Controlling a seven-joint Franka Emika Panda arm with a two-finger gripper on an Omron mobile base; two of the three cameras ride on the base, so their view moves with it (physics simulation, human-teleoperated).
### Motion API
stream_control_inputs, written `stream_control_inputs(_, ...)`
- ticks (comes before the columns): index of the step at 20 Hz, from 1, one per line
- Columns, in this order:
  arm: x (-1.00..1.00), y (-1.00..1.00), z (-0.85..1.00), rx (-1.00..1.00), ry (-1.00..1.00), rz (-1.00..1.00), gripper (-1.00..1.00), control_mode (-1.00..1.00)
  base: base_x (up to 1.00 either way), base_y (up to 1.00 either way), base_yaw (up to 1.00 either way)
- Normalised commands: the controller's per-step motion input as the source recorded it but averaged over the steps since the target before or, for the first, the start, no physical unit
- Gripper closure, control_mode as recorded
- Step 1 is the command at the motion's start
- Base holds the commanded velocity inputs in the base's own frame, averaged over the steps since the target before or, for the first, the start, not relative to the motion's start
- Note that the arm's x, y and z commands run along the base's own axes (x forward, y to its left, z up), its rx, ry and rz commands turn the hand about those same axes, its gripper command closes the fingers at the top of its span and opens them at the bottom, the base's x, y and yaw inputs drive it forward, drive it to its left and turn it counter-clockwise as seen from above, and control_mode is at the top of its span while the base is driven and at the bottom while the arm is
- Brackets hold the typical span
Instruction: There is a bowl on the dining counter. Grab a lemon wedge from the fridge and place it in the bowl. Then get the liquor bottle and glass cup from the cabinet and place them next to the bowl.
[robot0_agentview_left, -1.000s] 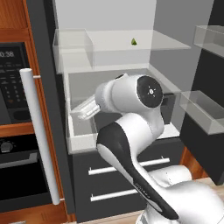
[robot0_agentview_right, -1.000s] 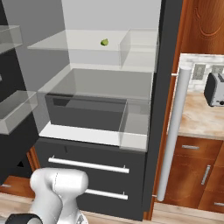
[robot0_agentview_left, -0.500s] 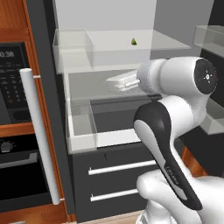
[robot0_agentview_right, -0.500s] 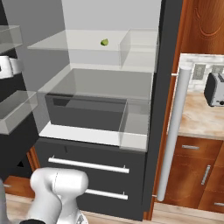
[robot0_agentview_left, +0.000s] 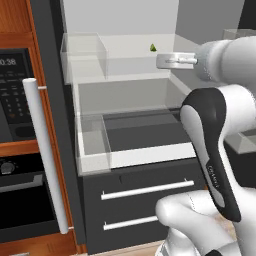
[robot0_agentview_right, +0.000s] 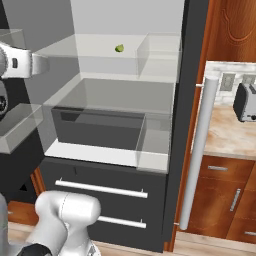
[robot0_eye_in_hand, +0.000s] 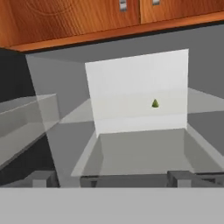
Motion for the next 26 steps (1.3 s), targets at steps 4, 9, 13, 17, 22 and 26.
stream_control_inputs(4, 0.28, -0.84, -0.08, 0.00, 0.10, -0.23, -1.00, -1.00, 0.00, 0.00, 0.00)
stream_control_inputs(9, 0.74, -0.31, -0.20, -0.04, 0.20, -0.11, -1.00, -1.00, 0.00, 0.00, 0.00)
stream_control_inputs(13, 0.66, -0.38, -0.16, -0.01, 0.09, 0.02, -1.00, -1.00, 0.00, 0.00, 0.00)
stream_control_inputs(17, 0.84, -0.02, -0.39, -0.15, 0.33, 0.13, -1.00, -1.00, 0.00, 0.00, 0.00)
stream_control_inputs(22, 0.64, 0.00, -0.12, -0.10, 0.11, 0.04, -1.00, -1.00, 0.00, 0.00, 0.00)
stream_control_inputs(26, 0.00, 0.00, 0.00, 0.00, 0.00, 0.00, -1.00, 1.00, 0.74, 0.00, 0.00)
